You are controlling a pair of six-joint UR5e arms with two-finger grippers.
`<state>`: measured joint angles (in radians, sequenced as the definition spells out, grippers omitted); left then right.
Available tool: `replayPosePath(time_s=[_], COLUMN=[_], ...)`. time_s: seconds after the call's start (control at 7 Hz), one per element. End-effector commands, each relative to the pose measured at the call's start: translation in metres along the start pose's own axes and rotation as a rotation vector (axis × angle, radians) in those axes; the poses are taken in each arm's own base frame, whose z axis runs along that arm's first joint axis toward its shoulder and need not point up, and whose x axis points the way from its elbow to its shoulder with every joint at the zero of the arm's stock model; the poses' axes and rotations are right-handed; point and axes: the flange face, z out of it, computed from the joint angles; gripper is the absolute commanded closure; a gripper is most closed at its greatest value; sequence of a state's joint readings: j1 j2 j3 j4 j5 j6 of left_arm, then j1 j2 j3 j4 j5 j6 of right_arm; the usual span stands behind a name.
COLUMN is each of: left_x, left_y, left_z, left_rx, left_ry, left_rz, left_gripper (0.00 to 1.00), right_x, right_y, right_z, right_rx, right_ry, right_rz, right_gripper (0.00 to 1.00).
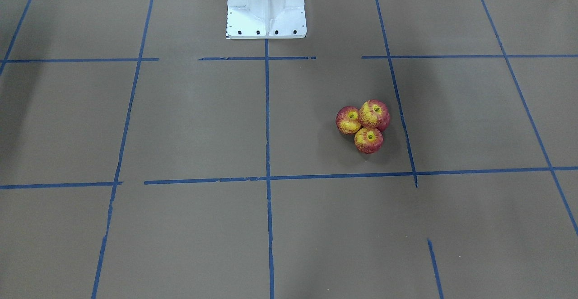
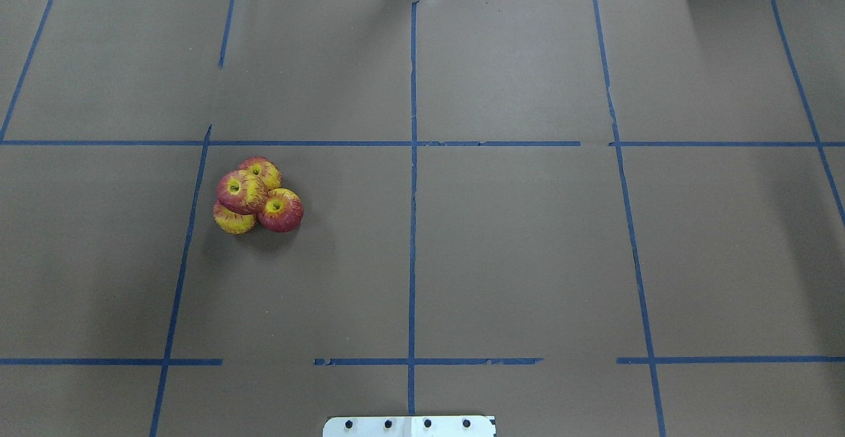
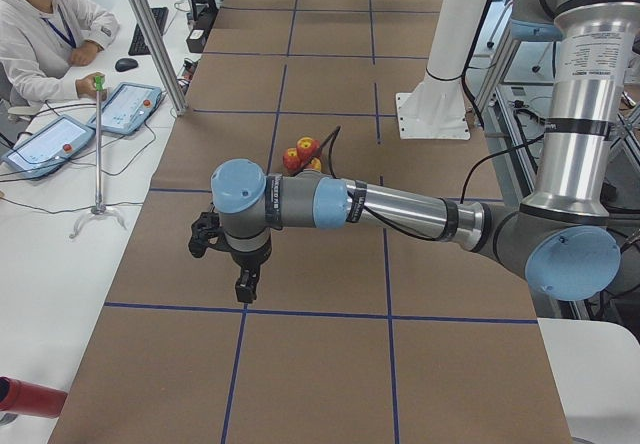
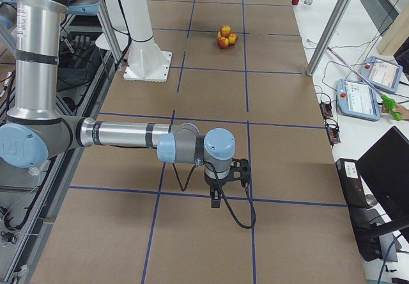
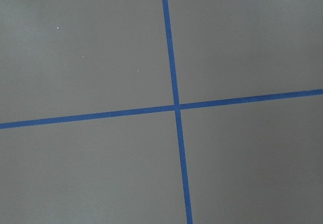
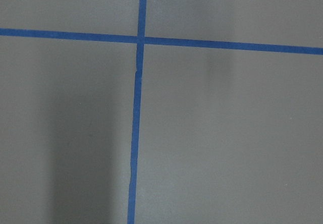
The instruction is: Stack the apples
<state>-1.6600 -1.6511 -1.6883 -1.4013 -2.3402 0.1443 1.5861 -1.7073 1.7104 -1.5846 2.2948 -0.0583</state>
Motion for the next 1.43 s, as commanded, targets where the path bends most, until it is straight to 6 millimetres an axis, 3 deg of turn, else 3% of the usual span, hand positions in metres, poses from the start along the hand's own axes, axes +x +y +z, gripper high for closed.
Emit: replayPosePath(time_s=[0.0, 1.29], left_x=[0.0, 0.011], left_y=[0.005, -0.003], left_z=[-0.006, -0.015], left_rx=[0.01, 0.026], left_ry=[-0.006, -0.008], left_rz=[0.0, 0.022], left_gripper=[0.0, 0.0], right_x=[0.0, 0.0], right_y=[0.0, 0.0], right_z=[0.0, 0.0], right_rx=[0.0, 0.0], right_ry=[0.0, 0.0], right_rz=[0.0, 0.0], right_gripper=[0.0, 0.0])
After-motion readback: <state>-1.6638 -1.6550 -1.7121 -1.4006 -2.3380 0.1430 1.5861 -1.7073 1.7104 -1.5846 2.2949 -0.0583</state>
